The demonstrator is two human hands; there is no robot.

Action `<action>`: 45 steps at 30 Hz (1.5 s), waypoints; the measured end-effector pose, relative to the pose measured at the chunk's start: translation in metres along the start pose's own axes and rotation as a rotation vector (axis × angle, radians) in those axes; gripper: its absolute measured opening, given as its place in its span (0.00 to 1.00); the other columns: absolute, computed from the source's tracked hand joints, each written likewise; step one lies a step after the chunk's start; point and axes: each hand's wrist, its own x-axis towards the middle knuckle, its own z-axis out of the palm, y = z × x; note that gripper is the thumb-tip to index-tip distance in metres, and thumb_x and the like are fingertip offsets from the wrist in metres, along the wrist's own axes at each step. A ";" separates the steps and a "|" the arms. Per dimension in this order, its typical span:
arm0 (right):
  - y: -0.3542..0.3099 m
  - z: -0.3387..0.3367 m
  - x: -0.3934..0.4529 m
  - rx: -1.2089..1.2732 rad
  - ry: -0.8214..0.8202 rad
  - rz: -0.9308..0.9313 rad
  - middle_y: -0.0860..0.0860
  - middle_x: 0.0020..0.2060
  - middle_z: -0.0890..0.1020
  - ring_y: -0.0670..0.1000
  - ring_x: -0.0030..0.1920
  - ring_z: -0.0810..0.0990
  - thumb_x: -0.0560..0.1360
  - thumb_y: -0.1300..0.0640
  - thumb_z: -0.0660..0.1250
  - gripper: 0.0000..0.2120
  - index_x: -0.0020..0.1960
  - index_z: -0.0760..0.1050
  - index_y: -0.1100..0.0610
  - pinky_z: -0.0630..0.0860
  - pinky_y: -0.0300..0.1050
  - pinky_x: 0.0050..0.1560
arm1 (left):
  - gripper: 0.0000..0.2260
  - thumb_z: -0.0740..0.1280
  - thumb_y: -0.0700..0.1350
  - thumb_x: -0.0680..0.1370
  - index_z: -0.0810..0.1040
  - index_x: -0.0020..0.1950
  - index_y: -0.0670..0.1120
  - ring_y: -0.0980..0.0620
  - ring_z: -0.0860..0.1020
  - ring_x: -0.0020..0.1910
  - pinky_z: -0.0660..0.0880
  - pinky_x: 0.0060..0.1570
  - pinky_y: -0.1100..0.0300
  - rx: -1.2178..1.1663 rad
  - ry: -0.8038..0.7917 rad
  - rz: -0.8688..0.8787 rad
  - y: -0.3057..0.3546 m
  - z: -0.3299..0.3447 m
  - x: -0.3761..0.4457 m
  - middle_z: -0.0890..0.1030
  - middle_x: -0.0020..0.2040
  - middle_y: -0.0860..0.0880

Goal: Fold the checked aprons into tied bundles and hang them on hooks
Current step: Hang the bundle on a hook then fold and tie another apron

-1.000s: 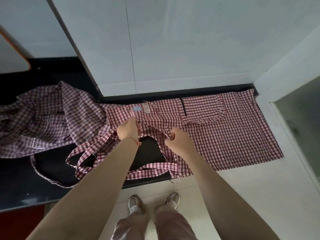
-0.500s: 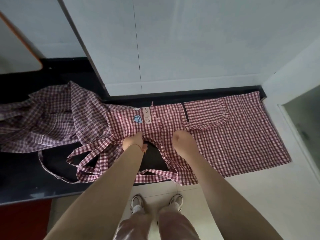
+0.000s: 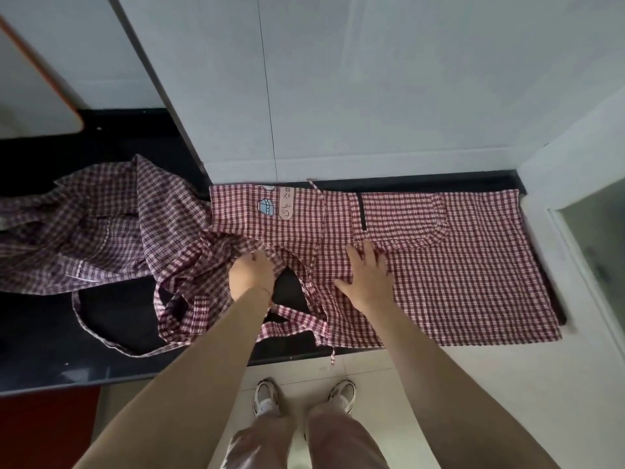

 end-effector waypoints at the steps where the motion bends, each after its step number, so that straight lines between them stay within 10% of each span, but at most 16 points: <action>1: 0.000 0.000 -0.001 -0.005 0.030 0.001 0.52 0.81 0.43 0.66 0.79 0.47 0.77 0.36 0.65 0.39 0.80 0.49 0.45 0.58 0.68 0.74 | 0.15 0.58 0.47 0.83 0.75 0.41 0.43 0.48 0.75 0.34 0.68 0.31 0.60 0.078 0.073 0.190 0.000 0.003 -0.008 0.76 0.35 0.48; 5: -0.002 0.007 -0.013 -0.100 0.225 -0.054 0.56 0.78 0.58 0.61 0.76 0.59 0.78 0.39 0.65 0.31 0.76 0.61 0.50 0.66 0.61 0.70 | 0.13 0.64 0.50 0.80 0.75 0.62 0.47 0.47 0.72 0.63 0.71 0.62 0.50 0.533 0.118 0.942 0.001 0.019 -0.028 0.75 0.62 0.47; 9: 0.008 0.022 -0.022 -0.045 0.208 -0.139 0.55 0.76 0.64 0.58 0.76 0.61 0.80 0.39 0.61 0.28 0.75 0.63 0.50 0.64 0.60 0.73 | 0.37 0.60 0.67 0.78 0.47 0.81 0.57 0.45 0.43 0.81 0.50 0.77 0.40 1.067 -0.345 0.862 -0.014 0.023 -0.020 0.44 0.82 0.50; 13: 0.033 0.024 -0.023 -0.085 0.116 -0.148 0.50 0.81 0.54 0.57 0.80 0.51 0.79 0.33 0.55 0.35 0.81 0.52 0.47 0.54 0.61 0.76 | 0.42 0.63 0.67 0.76 0.41 0.81 0.58 0.44 0.40 0.80 0.49 0.76 0.40 1.091 -0.329 0.768 -0.030 0.019 -0.013 0.39 0.81 0.51; 18: 0.016 0.014 -0.034 0.003 0.113 -0.085 0.53 0.77 0.61 0.56 0.78 0.57 0.81 0.48 0.63 0.26 0.76 0.61 0.51 0.59 0.57 0.76 | 0.17 0.63 0.51 0.79 0.71 0.66 0.49 0.48 0.72 0.60 0.67 0.69 0.48 0.745 -0.151 0.773 -0.030 0.017 -0.052 0.74 0.61 0.49; 25: 0.008 0.015 -0.055 0.004 0.003 -0.010 0.55 0.76 0.61 0.59 0.75 0.61 0.78 0.51 0.65 0.30 0.77 0.58 0.51 0.70 0.56 0.69 | 0.15 0.67 0.53 0.79 0.82 0.48 0.41 0.49 0.79 0.43 0.78 0.50 0.56 1.042 -0.737 0.581 -0.029 0.007 -0.060 0.80 0.41 0.46; 30: 0.011 0.015 -0.055 0.002 -0.065 -0.009 0.55 0.80 0.53 0.61 0.79 0.53 0.79 0.51 0.66 0.35 0.80 0.52 0.51 0.65 0.58 0.73 | 0.17 0.74 0.50 0.75 0.80 0.58 0.41 0.45 0.81 0.55 0.78 0.57 0.55 1.409 -0.842 0.398 -0.026 -0.002 -0.057 0.81 0.51 0.45; 33: 0.011 0.018 -0.055 -0.012 -0.056 -0.010 0.55 0.80 0.52 0.61 0.79 0.52 0.78 0.49 0.68 0.38 0.80 0.51 0.50 0.63 0.58 0.74 | 0.12 0.72 0.53 0.73 0.75 0.40 0.46 0.48 0.81 0.43 0.79 0.47 0.55 1.176 -0.668 0.470 -0.030 0.002 -0.056 0.75 0.36 0.50; 37: 0.013 0.023 -0.056 -0.042 -0.030 -0.021 0.55 0.80 0.53 0.60 0.79 0.54 0.75 0.44 0.71 0.41 0.80 0.51 0.49 0.64 0.59 0.73 | 0.09 0.63 0.48 0.80 0.75 0.56 0.44 0.51 0.77 0.39 0.73 0.35 0.59 0.473 -0.274 0.347 -0.030 0.012 -0.053 0.78 0.44 0.49; 41: 0.015 0.021 -0.057 -0.041 -0.053 -0.041 0.55 0.80 0.53 0.59 0.79 0.53 0.71 0.38 0.73 0.47 0.80 0.50 0.49 0.63 0.60 0.74 | 0.12 0.68 0.46 0.80 0.79 0.62 0.45 0.50 0.80 0.46 0.81 0.48 0.52 -0.080 -0.424 0.064 -0.020 0.022 -0.045 0.82 0.52 0.47; 45: 0.016 0.020 -0.058 -0.047 -0.058 -0.037 0.55 0.80 0.52 0.59 0.80 0.52 0.71 0.39 0.73 0.48 0.81 0.49 0.49 0.63 0.59 0.74 | 0.09 0.70 0.48 0.79 0.81 0.57 0.46 0.52 0.79 0.44 0.80 0.51 0.54 -0.089 -0.497 0.066 -0.016 0.035 -0.047 0.81 0.48 0.49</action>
